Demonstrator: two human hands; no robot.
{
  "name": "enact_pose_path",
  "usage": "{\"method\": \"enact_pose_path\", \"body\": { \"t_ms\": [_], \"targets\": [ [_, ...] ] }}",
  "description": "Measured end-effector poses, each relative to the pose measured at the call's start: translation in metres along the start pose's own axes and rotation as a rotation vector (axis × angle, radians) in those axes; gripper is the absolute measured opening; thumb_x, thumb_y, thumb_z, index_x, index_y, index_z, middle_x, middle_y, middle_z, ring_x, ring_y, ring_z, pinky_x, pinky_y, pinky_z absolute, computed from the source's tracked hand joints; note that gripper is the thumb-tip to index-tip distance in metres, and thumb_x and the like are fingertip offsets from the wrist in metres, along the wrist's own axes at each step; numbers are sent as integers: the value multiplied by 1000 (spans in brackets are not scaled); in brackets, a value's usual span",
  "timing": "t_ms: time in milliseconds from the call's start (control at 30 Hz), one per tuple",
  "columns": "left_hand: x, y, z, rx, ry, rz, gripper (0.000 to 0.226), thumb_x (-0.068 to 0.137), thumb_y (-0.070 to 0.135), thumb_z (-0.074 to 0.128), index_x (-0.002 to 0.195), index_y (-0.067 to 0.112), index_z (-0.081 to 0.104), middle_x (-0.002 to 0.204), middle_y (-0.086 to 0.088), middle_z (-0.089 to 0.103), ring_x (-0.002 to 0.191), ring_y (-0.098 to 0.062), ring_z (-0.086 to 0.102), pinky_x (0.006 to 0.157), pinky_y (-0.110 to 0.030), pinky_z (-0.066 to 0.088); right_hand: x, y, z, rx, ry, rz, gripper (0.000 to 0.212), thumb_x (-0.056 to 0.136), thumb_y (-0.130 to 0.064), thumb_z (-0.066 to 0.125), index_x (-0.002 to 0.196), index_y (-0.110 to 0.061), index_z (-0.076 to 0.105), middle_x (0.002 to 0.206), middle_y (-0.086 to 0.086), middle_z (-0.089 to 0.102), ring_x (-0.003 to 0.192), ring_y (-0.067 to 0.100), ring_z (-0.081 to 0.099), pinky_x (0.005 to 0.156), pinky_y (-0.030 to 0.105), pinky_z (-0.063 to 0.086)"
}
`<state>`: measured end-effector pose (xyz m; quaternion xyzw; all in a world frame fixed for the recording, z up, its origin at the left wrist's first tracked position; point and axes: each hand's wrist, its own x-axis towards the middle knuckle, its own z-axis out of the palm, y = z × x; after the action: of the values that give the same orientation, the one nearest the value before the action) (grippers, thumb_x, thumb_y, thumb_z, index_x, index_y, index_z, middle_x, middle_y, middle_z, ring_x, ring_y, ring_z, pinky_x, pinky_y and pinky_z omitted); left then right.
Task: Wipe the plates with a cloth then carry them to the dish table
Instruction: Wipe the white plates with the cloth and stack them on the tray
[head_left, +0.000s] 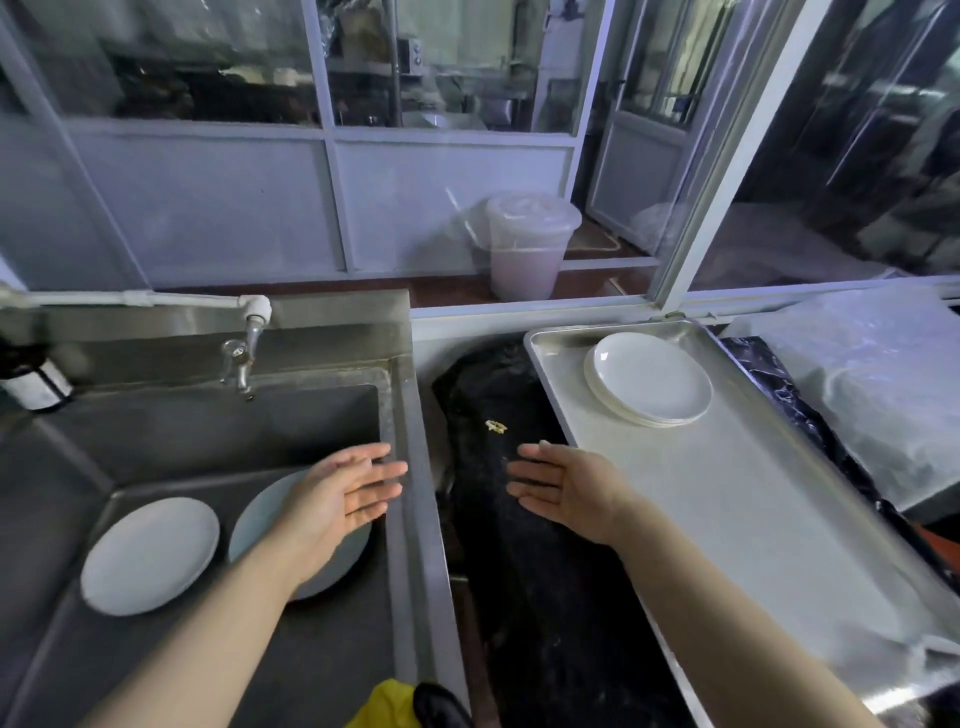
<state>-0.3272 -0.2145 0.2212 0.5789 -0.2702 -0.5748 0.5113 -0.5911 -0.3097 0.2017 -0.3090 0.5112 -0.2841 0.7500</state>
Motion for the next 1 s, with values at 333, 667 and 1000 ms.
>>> {"method": "enact_pose_path", "body": {
  "t_ms": [333, 667, 1000],
  "targets": [
    [-103, 8, -205, -116, 176, 117, 25, 100, 10, 41, 107, 14, 65, 95, -7, 76, 80, -18, 69, 73, -30, 52, -23, 99, 200, -125, -117, 79, 27, 99, -23, 46, 113, -8, 63, 94, 12, 73, 80, 26, 68, 68, 31, 55],
    [-163, -29, -375, -239, 329, 63, 27, 98, 9, 42, 113, 15, 63, 102, -8, 75, 88, -20, 70, 81, -35, 48, -1, 204, 328, -138, -18, 265, 20, 94, -23, 55, 105, -8, 64, 90, 11, 71, 73, 24, 62, 62, 29, 49],
    [-155, -75, -434, -349, 572, -109, 25, 98, 10, 43, 115, 9, 61, 88, -3, 76, 75, -16, 66, 71, -31, 46, 92, 261, 374, -16, 43, 448, 22, 101, -22, 47, 88, -3, 50, 61, 6, 39, 51, 13, 24, 47, 24, 26]
  ]
}}
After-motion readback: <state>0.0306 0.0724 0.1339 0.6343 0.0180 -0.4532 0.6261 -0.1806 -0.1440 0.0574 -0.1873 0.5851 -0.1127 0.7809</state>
